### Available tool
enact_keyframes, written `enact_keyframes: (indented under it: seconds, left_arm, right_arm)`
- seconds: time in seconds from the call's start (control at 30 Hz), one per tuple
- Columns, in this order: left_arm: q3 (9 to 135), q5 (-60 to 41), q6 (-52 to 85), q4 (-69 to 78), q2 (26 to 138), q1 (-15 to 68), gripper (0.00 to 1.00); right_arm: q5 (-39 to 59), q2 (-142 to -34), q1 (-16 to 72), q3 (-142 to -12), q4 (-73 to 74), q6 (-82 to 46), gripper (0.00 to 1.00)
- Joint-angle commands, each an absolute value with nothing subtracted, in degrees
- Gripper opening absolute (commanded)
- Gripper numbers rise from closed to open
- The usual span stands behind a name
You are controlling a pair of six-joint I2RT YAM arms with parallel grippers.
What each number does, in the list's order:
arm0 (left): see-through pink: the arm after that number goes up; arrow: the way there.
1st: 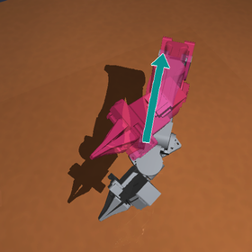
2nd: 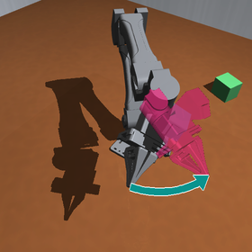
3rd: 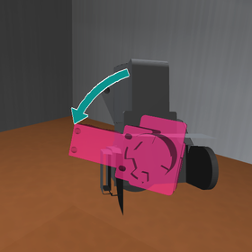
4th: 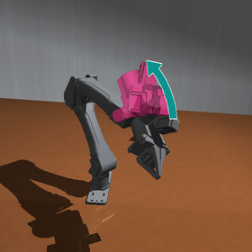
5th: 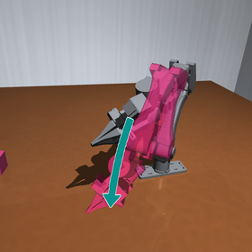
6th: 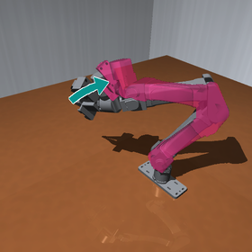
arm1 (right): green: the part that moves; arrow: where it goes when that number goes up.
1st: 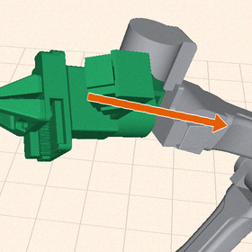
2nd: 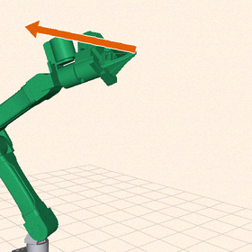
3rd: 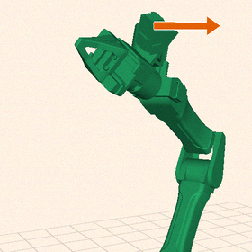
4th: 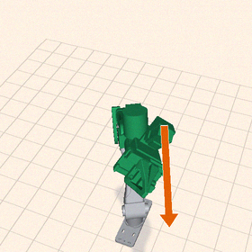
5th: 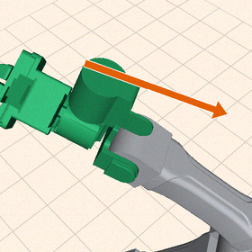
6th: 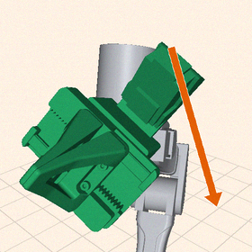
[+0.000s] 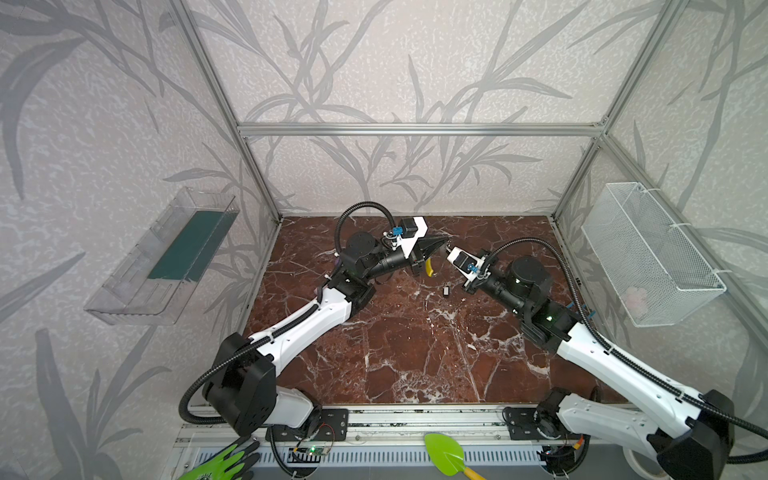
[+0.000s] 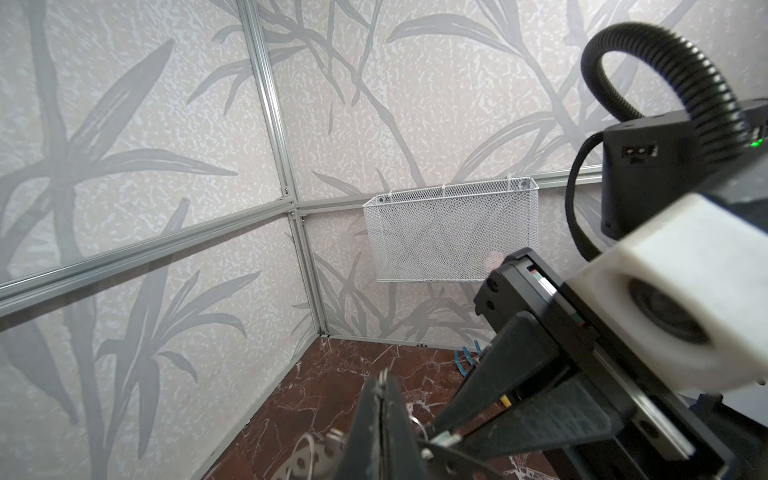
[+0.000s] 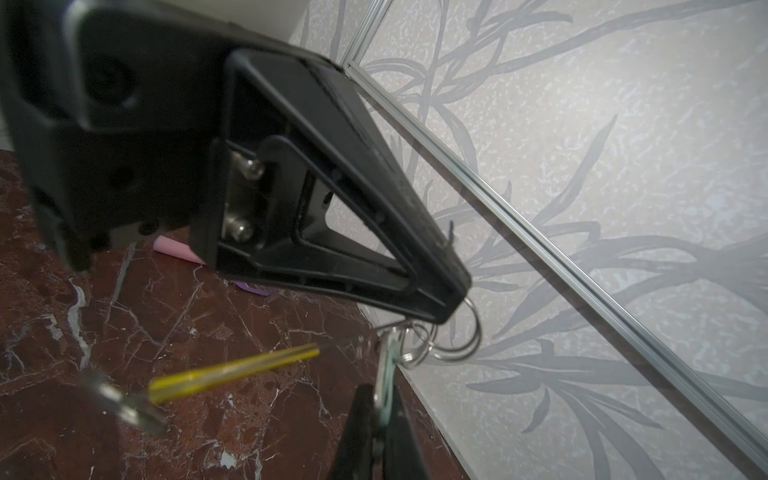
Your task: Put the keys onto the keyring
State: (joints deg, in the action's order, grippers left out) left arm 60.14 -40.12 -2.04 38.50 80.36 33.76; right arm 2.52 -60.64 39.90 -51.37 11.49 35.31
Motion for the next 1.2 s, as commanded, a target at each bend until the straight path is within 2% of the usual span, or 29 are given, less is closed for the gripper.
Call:
enact_keyframes:
  seconds: [0.0, 0.23, 0.53, 1.17]
  left_arm:
    - [60.17, -37.93, -6.16, 37.54, 77.23, 33.4, 0.0]
    - [60.31, -39.99, -5.68, 36.86, 76.46, 32.77, 0.0]
    - [60.96, -41.91, -7.07, 31.42, 75.93, 32.54, 0.0]
    - [63.73, -47.55, -11.0, 18.58, 76.77, 31.77, 0.0]
  right_arm:
    - [-0.18, -59.06, 40.78, -53.89, 6.18, 36.71, 0.0]
    - [-6.53, -59.25, 40.87, -54.9, 3.33, 39.1, 0.0]
    - [-4.97, -57.13, 40.87, -53.26, 8.89, 42.12, 0.0]
    - [-6.26, -58.91, 39.78, -55.62, 7.74, 57.63, 0.0]
